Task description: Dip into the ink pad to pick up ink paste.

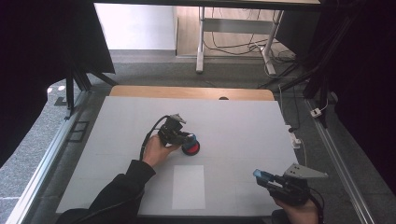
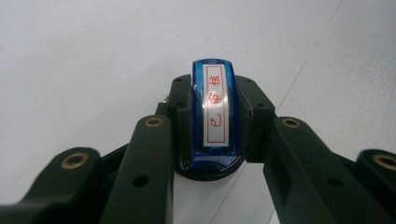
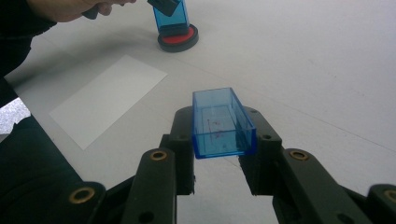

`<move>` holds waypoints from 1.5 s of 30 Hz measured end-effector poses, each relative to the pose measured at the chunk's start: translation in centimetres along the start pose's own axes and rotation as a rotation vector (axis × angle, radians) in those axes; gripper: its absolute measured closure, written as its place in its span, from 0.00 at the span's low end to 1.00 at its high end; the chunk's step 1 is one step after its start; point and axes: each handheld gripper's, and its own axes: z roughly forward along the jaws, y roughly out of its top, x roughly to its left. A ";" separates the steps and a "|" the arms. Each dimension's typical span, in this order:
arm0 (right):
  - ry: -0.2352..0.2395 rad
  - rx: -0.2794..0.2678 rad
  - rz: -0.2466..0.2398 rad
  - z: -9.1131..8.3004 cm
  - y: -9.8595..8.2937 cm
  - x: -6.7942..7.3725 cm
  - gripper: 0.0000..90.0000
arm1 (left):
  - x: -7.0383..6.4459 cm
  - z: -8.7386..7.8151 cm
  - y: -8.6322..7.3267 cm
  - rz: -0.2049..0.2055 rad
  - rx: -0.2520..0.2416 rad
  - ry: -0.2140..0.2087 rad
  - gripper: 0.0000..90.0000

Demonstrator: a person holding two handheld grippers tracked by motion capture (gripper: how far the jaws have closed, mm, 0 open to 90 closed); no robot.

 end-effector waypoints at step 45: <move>0.010 0.017 -0.005 0.2 0.0 0.1 0.76 | -1.5 0.1 0.2 0.069 0.043 0.082 0.79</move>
